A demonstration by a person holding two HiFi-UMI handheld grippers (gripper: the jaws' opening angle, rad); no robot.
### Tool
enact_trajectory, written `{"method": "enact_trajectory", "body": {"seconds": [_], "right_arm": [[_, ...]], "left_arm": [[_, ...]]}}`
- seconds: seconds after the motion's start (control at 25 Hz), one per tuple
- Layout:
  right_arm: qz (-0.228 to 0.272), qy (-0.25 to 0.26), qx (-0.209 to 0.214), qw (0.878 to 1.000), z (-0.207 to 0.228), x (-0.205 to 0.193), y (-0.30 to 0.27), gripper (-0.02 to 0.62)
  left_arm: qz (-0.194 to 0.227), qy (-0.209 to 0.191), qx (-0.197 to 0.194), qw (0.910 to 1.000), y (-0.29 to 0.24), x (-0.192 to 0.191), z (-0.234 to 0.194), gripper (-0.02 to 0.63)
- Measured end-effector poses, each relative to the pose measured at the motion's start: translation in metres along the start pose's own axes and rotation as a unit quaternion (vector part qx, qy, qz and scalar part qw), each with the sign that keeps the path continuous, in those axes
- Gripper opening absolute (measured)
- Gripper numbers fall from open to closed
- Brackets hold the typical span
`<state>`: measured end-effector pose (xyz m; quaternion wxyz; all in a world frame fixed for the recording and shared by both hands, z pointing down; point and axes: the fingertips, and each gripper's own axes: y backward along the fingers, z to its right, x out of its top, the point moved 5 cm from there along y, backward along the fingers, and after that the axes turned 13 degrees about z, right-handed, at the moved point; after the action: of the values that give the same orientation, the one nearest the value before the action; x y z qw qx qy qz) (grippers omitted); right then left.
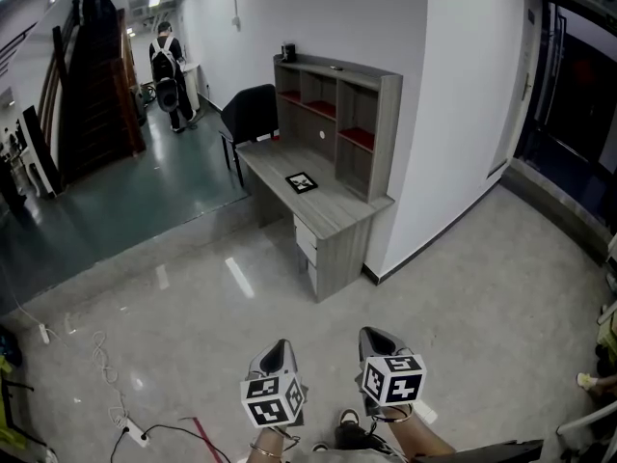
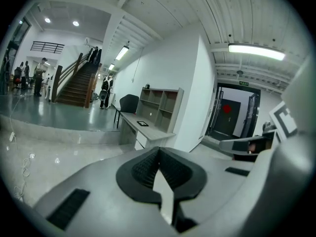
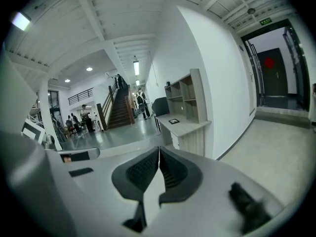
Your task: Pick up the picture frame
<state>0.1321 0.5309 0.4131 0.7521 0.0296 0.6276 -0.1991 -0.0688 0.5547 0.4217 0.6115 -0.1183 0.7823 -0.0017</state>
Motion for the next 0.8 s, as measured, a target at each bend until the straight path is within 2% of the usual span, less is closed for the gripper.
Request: {"method": "enact_trajectory", "body": {"seconds": [0.4,0.8], "right_arm": [[-0.003,-0.005,-0.009,1.0,0.032,-0.001,-0.042,0.032],[-0.002,-0.012,-0.006,1.0,0.094,0.028,-0.144,0.032]], "left_arm": [[-0.011,-0.005,0.014,0.9998,-0.048,-0.008,-0.006,0.014],[-0.016,-0.018,0.012,0.9996,-0.17,0.005,0.002,0.014]]}}
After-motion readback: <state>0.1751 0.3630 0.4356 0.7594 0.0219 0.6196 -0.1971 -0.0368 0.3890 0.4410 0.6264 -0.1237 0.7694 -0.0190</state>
